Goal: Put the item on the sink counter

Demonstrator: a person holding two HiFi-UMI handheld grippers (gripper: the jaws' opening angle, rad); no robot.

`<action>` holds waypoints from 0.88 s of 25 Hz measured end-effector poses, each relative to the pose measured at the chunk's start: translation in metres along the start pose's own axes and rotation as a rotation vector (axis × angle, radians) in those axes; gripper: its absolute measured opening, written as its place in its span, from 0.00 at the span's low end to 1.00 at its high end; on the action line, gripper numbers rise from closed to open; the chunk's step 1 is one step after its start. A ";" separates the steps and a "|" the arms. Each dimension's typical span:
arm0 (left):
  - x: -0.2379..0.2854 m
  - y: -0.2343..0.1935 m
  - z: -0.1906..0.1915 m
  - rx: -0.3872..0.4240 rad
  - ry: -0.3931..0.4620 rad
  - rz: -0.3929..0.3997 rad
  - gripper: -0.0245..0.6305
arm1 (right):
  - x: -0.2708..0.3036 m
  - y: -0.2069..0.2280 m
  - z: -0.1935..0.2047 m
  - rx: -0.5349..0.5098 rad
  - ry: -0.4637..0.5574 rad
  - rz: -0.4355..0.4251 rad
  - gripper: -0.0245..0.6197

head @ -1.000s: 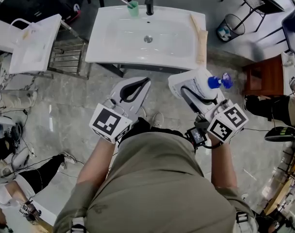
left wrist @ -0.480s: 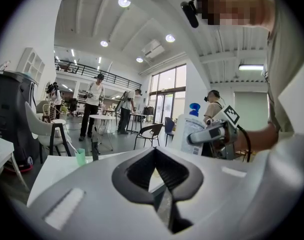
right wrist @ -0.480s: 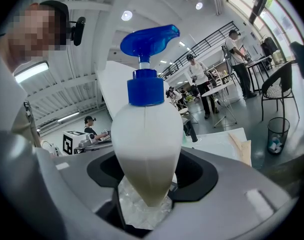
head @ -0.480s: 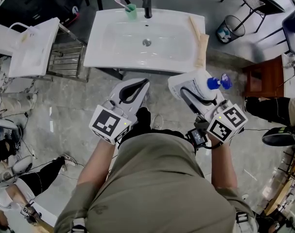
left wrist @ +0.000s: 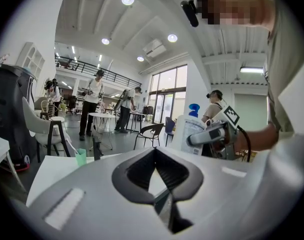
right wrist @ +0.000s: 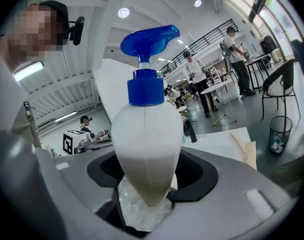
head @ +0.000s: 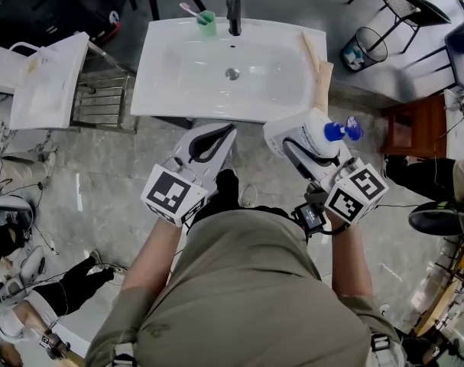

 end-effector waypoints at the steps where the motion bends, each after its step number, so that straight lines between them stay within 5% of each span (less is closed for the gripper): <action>1: 0.002 -0.005 0.000 -0.002 -0.001 0.002 0.05 | 0.006 0.001 -0.001 0.000 -0.001 0.001 0.47; 22: 0.061 -0.136 -0.005 -0.031 -0.038 0.070 0.05 | 0.135 0.048 -0.028 0.034 -0.032 0.037 0.47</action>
Point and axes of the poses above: the fingertips, and each gripper's own axes: x forward along the fingers, y to its right, z out of its underside, the point moved 7 cm from there along -x, backward along the fingers, and after that the axes turned 6 degrees about y, right-handed, at the moved point
